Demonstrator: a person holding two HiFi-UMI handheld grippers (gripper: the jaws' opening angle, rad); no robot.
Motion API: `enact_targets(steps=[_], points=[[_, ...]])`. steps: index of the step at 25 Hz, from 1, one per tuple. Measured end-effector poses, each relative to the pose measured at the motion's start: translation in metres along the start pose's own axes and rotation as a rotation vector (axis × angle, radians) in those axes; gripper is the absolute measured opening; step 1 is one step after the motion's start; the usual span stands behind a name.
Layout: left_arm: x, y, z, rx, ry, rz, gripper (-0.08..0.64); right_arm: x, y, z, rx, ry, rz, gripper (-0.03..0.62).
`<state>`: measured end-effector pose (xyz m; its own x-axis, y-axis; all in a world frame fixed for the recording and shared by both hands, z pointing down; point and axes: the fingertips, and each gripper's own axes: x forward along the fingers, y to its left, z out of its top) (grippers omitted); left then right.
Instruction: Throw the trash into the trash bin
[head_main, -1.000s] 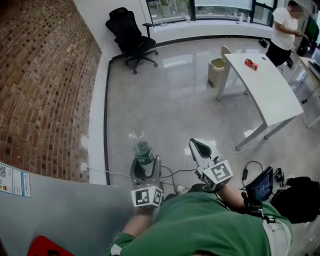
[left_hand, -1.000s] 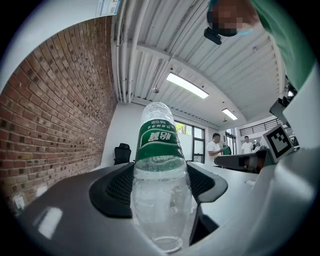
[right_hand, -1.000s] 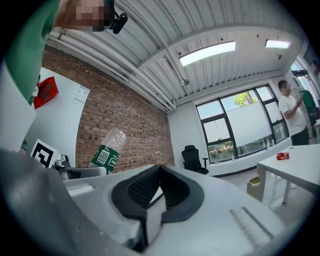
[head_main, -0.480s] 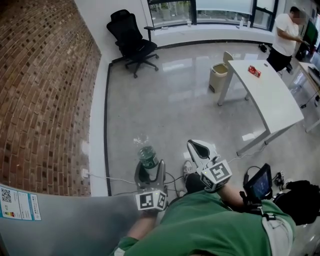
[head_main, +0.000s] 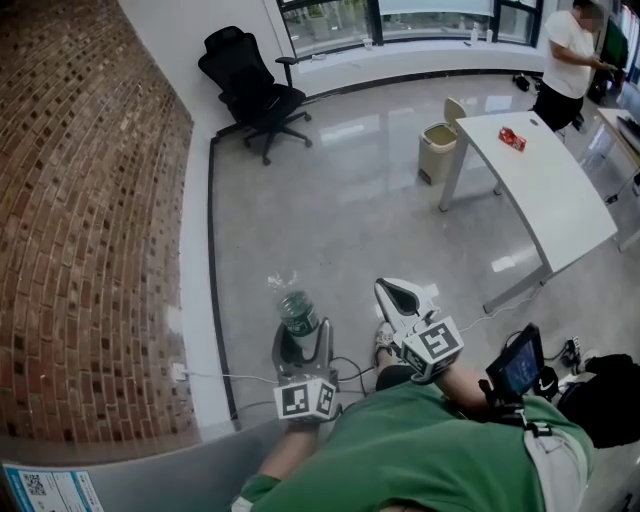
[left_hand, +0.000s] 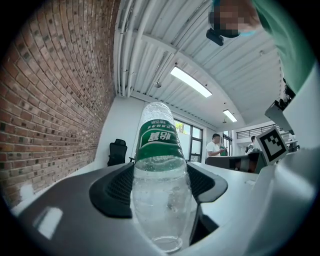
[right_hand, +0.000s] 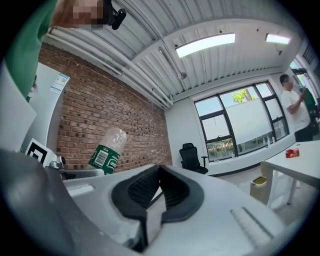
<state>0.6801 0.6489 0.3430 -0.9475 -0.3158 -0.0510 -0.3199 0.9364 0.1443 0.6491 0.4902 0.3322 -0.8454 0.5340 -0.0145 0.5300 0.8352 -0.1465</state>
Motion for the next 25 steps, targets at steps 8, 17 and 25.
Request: enact_targets(steps=[8, 17, 25], points=[[0.104, 0.010, -0.009, -0.014, 0.047, -0.057, 0.334, 0.069, -0.069, -0.002, 0.026, 0.022, -0.046, 0.003], [0.228, 0.008, -0.004, 0.010, 0.071, -0.122, 0.334, 0.144, -0.153, 0.013, 0.064, -0.012, -0.081, 0.003], [0.299, -0.002, -0.003, 0.009, 0.057, -0.160, 0.334, 0.177, -0.203, 0.026, 0.036, -0.034, -0.093, 0.003]])
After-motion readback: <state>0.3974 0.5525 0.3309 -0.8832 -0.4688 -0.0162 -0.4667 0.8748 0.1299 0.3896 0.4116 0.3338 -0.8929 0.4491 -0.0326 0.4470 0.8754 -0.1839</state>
